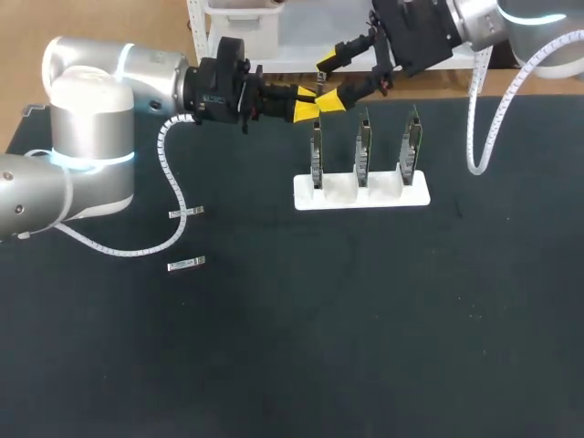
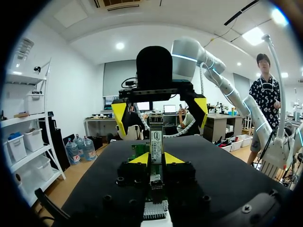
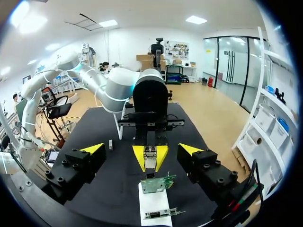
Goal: Pick up the optical module with the left hand, and insert it into the network port with the right hand.
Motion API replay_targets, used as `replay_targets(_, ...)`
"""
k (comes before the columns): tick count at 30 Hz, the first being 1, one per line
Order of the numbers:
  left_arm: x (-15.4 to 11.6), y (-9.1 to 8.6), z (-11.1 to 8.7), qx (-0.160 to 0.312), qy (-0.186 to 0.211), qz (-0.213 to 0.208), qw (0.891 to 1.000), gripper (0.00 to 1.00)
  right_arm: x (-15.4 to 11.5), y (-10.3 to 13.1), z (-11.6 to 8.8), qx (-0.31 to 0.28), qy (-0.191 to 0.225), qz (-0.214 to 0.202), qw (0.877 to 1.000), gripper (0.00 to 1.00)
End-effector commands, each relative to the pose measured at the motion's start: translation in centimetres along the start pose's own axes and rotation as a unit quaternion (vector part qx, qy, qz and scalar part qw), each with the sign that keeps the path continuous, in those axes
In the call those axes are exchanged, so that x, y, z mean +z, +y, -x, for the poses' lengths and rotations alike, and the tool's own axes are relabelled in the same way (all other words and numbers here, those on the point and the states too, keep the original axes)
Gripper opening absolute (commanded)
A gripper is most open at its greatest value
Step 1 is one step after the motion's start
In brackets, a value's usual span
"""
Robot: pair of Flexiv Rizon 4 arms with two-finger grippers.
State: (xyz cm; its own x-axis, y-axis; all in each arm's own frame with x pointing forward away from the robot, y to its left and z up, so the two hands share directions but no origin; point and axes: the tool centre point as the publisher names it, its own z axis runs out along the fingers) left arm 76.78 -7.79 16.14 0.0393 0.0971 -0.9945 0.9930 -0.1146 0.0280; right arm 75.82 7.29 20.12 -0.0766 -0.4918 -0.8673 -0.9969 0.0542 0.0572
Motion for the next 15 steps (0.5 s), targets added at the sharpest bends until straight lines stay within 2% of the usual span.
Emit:
replay_targets(1, 0.0, 0.0, 0.0, 0.0, 0.0, 0.001, 1.0, 0.0, 0.4, -0.3, 0.2, 0.0, 0.003, 0.0, 1.0, 1.0)
replay_targets(15, 0.0, 0.0, 0.0, 0.0, 0.0, 0.001, 1.0, 0.0, 0.3, -1.4, 0.6, -0.008, 0.007, 0.001, 1.0, 1.0)
